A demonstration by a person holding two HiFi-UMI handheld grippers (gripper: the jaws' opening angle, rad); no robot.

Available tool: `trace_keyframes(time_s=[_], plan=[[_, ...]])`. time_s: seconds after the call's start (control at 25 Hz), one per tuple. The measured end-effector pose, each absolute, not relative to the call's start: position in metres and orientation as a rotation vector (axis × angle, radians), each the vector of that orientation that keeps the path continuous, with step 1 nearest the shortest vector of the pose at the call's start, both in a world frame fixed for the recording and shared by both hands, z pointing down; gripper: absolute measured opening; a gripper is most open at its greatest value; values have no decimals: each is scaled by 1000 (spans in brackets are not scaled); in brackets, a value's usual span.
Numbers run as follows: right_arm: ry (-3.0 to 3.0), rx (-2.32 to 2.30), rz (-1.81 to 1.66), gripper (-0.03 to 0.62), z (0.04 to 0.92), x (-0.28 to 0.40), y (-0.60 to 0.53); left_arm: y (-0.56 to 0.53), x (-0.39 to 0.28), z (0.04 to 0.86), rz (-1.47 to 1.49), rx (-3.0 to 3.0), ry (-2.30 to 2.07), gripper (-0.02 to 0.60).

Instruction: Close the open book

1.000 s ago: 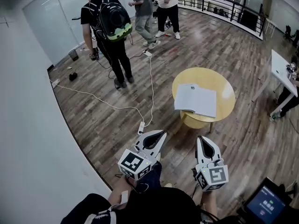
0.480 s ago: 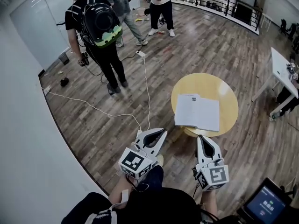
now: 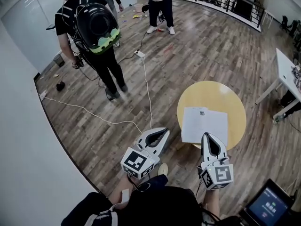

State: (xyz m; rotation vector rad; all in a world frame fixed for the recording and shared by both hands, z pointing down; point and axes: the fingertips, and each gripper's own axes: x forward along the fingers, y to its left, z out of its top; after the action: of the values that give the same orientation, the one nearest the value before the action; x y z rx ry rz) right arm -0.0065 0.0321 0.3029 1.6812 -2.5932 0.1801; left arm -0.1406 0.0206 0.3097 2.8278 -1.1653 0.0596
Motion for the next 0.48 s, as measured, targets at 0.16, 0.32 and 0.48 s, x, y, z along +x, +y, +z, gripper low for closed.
trace_keyframes(time_s=[0.16,0.32,0.48], plan=[[-2571,1696,159,-3,299,-10,3,-14,-143,309,58,2842,-1130,-3],[-2525,1750,183,-3,303,-1,-14,-36,-136,309,51,2854,-1088,-2],[-2513,1762,183,-3,302,12,-26,-47,-122,313,54,2854,-1059,-2]])
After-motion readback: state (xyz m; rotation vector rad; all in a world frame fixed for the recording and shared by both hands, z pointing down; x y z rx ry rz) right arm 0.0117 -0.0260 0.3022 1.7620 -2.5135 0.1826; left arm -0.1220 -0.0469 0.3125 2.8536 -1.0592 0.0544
